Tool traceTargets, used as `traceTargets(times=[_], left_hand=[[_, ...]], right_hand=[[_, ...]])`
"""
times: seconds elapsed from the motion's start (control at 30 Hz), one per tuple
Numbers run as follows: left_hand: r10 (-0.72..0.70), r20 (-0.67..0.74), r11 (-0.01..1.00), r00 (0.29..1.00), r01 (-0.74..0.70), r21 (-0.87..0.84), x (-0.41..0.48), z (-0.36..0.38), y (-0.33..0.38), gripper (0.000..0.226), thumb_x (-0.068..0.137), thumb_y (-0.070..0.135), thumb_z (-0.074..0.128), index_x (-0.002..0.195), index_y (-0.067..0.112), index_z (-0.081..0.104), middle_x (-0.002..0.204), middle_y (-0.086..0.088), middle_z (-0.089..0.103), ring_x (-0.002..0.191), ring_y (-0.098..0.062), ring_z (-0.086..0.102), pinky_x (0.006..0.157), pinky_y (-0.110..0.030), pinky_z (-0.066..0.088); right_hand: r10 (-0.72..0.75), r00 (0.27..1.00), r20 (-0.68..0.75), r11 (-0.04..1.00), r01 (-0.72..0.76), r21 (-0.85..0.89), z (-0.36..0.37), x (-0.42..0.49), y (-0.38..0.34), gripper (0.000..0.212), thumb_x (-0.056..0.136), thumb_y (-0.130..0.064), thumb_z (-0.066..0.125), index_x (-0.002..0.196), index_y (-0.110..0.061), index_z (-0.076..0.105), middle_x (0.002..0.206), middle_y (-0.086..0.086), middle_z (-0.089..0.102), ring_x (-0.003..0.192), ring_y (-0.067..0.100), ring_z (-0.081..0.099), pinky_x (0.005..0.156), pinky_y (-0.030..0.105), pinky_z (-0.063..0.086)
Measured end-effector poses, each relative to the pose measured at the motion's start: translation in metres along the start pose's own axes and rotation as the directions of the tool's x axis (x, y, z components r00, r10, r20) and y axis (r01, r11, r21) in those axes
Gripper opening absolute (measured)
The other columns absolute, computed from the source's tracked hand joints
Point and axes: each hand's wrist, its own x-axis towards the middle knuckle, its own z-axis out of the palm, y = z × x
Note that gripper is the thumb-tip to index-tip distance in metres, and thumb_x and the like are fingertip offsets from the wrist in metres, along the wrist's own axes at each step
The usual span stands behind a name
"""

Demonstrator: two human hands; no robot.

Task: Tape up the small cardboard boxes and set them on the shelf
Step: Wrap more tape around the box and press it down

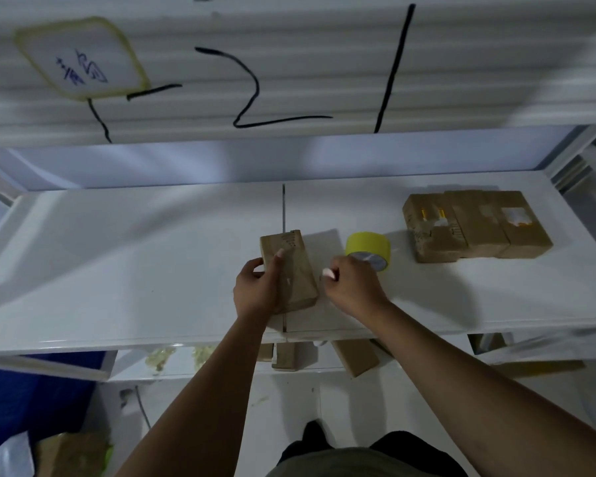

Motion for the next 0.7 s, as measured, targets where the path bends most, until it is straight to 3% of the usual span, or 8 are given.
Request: traceTargets(times=[0.07, 0.17, 0.27, 0.37, 0.43, 0.53, 0.6, 0.7], left_hand=[[-0.015, 0.014, 0.999, 1.0, 0.015, -0.034, 0.0, -0.002, 0.0, 0.084, 0.073, 0.09, 0.065, 0.129, 0.027, 0.07, 0.101, 0.005, 0.079, 0.098, -0.021, 0.076, 0.093, -0.047, 0.063], [-0.017, 0.048, 0.995, 0.999, 0.022, -0.102, -0.001, -0.007, -0.001, 0.069, 0.079, 0.081, 0.071, 0.121, 0.028, 0.076, 0.087, 0.01, 0.081, 0.086, -0.011, 0.078, 0.088, -0.041, 0.064], [-0.019, 0.106, 0.976, 0.994, 0.042, -0.213, -0.007, -0.014, 0.001, 0.05, 0.088, 0.064, 0.077, 0.117, 0.023, 0.079, 0.088, 0.013, 0.083, 0.082, -0.007, 0.079, 0.071, -0.025, 0.064], [0.008, 0.113, 0.951, 0.994, 0.027, -0.308, -0.021, -0.022, 0.009, 0.046, 0.092, 0.057, 0.076, 0.12, 0.021, 0.079, 0.09, 0.009, 0.083, 0.08, -0.004, 0.079, 0.06, -0.015, 0.058], [0.051, 0.131, 0.934, 0.99, 0.0, -0.358, -0.032, -0.021, 0.014, 0.045, 0.092, 0.057, 0.076, 0.123, 0.024, 0.077, 0.095, 0.005, 0.084, 0.085, -0.009, 0.081, 0.063, -0.023, 0.063], [0.117, 0.134, 0.925, 0.984, -0.059, -0.374, -0.049, -0.014, 0.029, 0.043, 0.091, 0.059, 0.077, 0.124, 0.031, 0.077, 0.1, 0.0, 0.084, 0.089, -0.017, 0.082, 0.067, -0.038, 0.068], [0.156, 0.099, 0.923, 0.983, -0.11, -0.369, -0.058, -0.01, 0.039, 0.048, 0.086, 0.064, 0.077, 0.125, 0.036, 0.076, 0.104, -0.002, 0.083, 0.094, -0.02, 0.082, 0.074, -0.042, 0.068], [0.179, 0.039, 0.922, 0.983, -0.153, -0.356, -0.068, -0.004, 0.054, 0.06, 0.079, 0.074, 0.074, 0.128, 0.039, 0.074, 0.11, 0.0, 0.081, 0.096, -0.016, 0.08, 0.073, -0.04, 0.069]], right_hand=[[0.028, 0.996, 0.08, 0.999, -0.026, -0.033, 0.003, -0.014, 0.015, 0.036, 0.091, -0.022, 0.066, 0.062, -0.015, 0.046, 0.061, 0.012, 0.053, 0.071, 0.041, 0.058, 0.058, 0.034, 0.028], [0.103, 0.991, 0.083, 0.993, -0.098, -0.065, 0.004, -0.029, 0.035, 0.037, 0.095, -0.035, 0.066, 0.067, -0.017, 0.05, 0.08, 0.015, 0.07, 0.089, 0.042, 0.065, 0.063, 0.037, 0.039], [0.198, 0.979, 0.047, 0.976, -0.192, -0.105, -0.007, -0.035, 0.049, 0.037, 0.094, -0.052, 0.066, 0.094, -0.016, 0.055, 0.095, 0.016, 0.073, 0.098, 0.042, 0.067, 0.073, 0.04, 0.048], [0.18, 0.981, -0.075, 0.982, -0.183, -0.044, -0.025, -0.04, 0.051, 0.035, 0.093, -0.045, 0.071, 0.106, -0.019, 0.052, 0.078, 0.002, 0.066, 0.088, 0.038, 0.068, 0.07, 0.038, 0.048], [0.127, 0.984, -0.125, 0.986, -0.112, 0.122, -0.034, -0.041, 0.035, 0.025, 0.092, -0.039, 0.075, 0.104, -0.023, 0.061, 0.071, -0.008, 0.06, 0.074, 0.022, 0.066, 0.065, 0.033, 0.047], [0.104, 0.994, -0.042, 0.868, -0.07, 0.491, -0.043, -0.035, -0.005, 0.017, 0.093, -0.037, 0.076, 0.105, -0.026, 0.072, 0.084, -0.004, 0.067, 0.067, 0.007, 0.065, 0.059, 0.027, 0.056], [0.088, 0.995, -0.037, 0.84, -0.054, 0.54, -0.045, -0.032, -0.025, 0.017, 0.094, -0.039, 0.074, 0.105, -0.026, 0.072, 0.089, -0.011, 0.068, 0.075, -0.003, 0.066, 0.056, 0.019, 0.055], [0.107, 0.979, -0.171, 0.86, -0.004, 0.511, -0.047, -0.033, -0.038, 0.013, 0.094, -0.035, 0.076, 0.103, -0.027, 0.071, 0.088, -0.019, 0.068, 0.087, -0.009, 0.065, 0.062, 0.015, 0.056]])
